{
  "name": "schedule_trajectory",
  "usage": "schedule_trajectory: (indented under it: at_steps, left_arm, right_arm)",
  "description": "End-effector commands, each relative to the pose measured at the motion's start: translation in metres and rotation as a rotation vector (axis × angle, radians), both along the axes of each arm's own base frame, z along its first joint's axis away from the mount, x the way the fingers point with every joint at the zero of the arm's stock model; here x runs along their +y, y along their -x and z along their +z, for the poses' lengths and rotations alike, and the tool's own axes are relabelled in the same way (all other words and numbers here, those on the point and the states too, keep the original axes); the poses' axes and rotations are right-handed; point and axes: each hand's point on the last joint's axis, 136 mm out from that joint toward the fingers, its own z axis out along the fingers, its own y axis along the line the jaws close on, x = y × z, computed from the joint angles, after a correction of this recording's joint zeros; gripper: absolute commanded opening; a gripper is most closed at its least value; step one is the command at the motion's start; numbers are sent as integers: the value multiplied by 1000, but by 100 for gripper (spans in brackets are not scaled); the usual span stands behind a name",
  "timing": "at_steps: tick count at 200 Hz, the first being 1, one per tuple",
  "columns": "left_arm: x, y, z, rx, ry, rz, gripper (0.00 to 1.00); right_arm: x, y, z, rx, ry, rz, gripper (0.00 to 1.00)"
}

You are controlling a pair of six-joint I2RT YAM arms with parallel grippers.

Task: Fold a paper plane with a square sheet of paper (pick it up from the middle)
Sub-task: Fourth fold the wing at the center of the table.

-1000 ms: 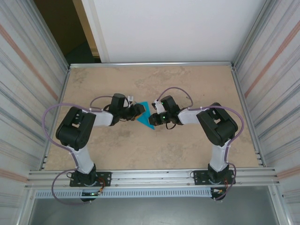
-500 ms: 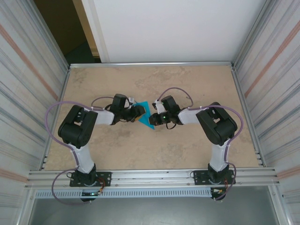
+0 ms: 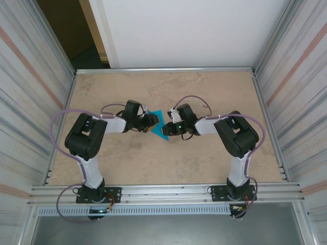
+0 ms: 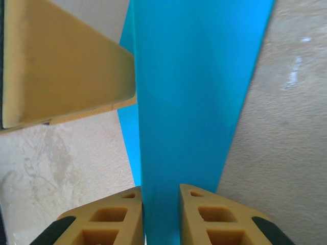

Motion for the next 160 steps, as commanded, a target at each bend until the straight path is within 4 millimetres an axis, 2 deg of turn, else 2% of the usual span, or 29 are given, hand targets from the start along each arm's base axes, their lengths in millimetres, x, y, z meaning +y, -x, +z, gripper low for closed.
schedule_trajectory:
  at_steps: [1, 28, 160]
  left_arm:
    - [27, 30, -50, 181, -185, 20, 49]
    - [31, 36, -58, 235, -239, 15, 48]
    - [42, 50, -79, 346, -394, 6, 46]
  right_arm:
    - [-4, 3, 12, 24, -35, -29, 24]
    - [-4, 6, 16, 30, -39, -32, 26]
    - [6, 7, 5, 65, -19, 18, 27]
